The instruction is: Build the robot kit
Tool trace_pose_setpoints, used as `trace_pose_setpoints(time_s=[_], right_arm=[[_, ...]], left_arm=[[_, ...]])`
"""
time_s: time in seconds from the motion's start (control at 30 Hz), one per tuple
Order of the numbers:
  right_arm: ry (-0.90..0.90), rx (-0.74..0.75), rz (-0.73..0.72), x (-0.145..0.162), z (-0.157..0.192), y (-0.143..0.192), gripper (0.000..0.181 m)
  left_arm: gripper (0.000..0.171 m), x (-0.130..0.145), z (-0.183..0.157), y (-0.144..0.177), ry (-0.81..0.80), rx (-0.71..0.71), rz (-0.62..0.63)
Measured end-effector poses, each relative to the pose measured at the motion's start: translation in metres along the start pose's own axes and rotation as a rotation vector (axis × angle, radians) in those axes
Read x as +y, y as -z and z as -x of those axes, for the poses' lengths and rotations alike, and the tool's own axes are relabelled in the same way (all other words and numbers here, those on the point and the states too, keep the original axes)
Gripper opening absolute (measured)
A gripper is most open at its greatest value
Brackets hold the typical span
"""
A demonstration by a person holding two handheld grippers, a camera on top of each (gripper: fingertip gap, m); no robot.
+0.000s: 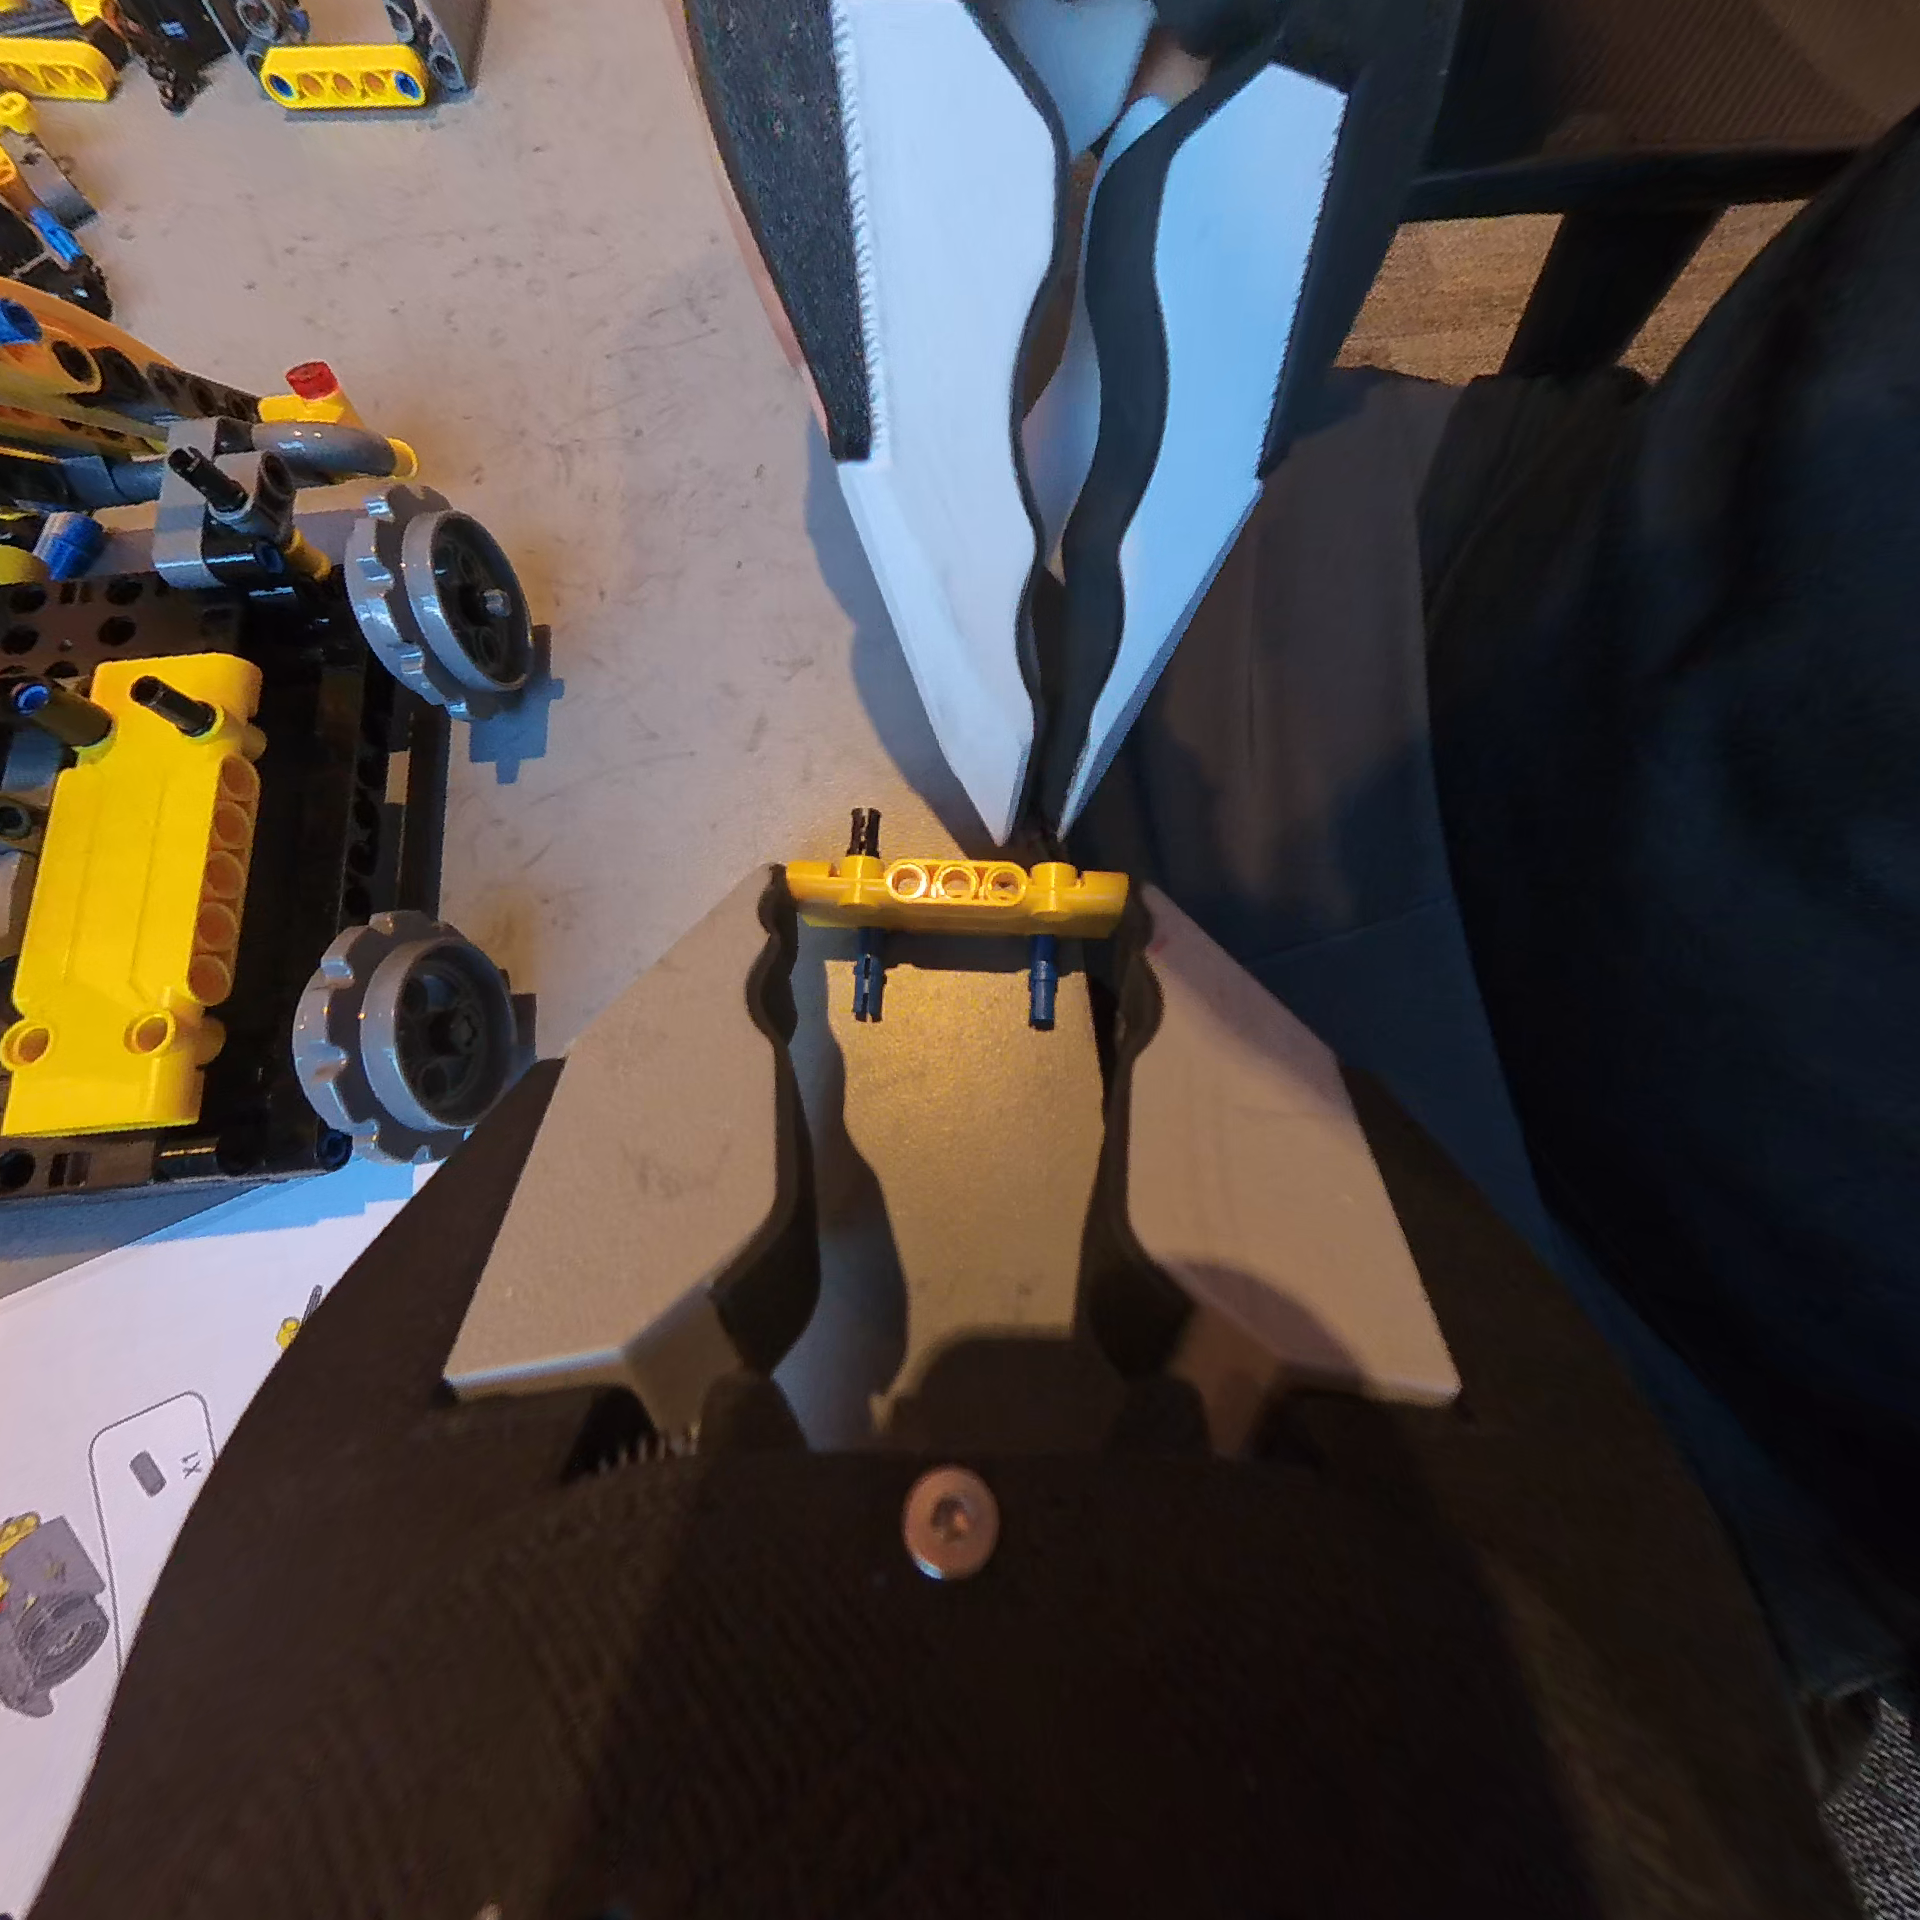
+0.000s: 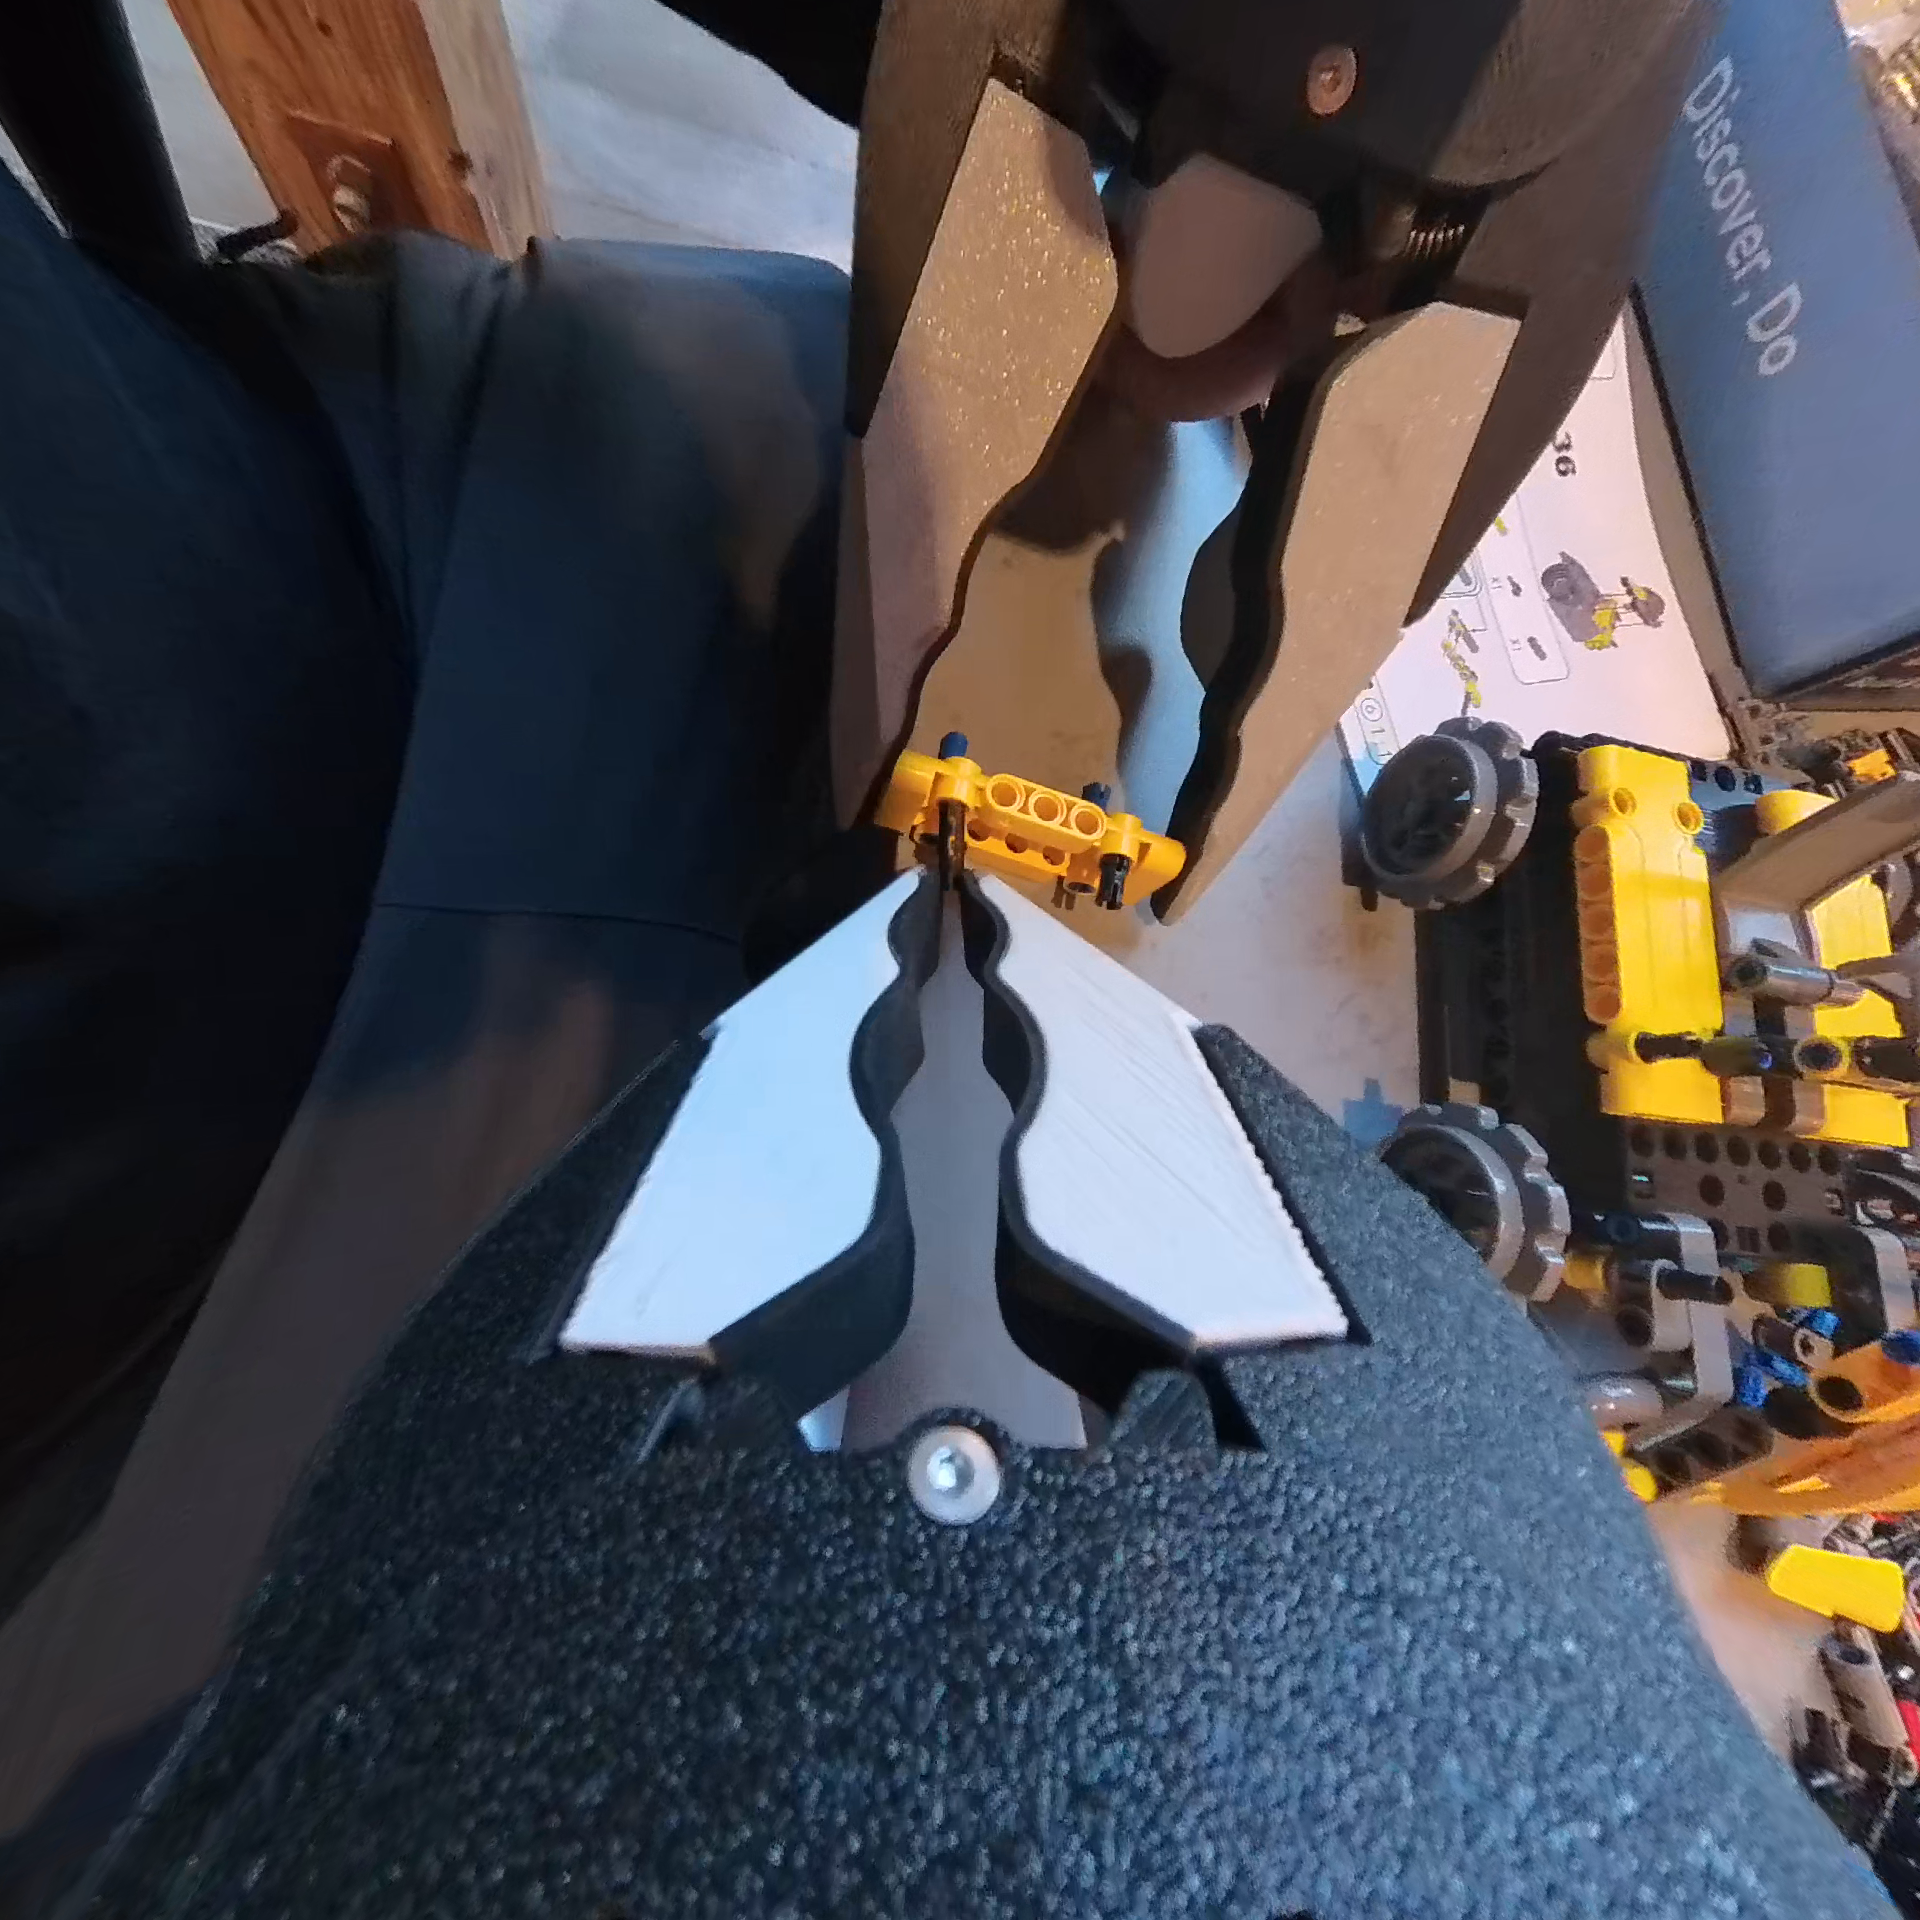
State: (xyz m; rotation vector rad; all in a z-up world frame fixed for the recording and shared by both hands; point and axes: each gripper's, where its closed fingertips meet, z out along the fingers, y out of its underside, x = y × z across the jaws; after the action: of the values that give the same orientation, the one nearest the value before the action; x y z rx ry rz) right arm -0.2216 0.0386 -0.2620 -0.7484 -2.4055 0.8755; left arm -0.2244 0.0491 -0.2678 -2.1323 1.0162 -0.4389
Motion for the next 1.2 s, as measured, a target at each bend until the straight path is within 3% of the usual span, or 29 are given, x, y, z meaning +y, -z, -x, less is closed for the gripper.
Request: trace_pose_setpoints(time_s=[0.7,0.9,0.97,1.07,1.2], right_arm=[[-0.210,0.118,0.033,0.022,-0.012,0.022,0.004],[-0.208,0.147,0.022,0.017,-0.013,0.030,0.004],[-0.205,0.150,0.018,0.015,-0.014,0.031,0.004],[-0.203,0.156,0.009,0.010,-0.014,0.032,0.004],[-0.202,0.157,-0.007,0.005,-0.014,0.031,0.004]], left_arm=[[0.068,0.004,0.020,0.002,0.091,-0.122,0.024],[0.069,-0.003,0.028,0.024,0.077,-0.181,0.007],[0.061,-0.011,0.031,0.035,0.087,-0.205,-0.012],[0.033,-0.027,0.019,0.036,0.033,-0.203,-0.018],[0.023,-0.028,0.005,0.017,-0.042,-0.195,0.070]])
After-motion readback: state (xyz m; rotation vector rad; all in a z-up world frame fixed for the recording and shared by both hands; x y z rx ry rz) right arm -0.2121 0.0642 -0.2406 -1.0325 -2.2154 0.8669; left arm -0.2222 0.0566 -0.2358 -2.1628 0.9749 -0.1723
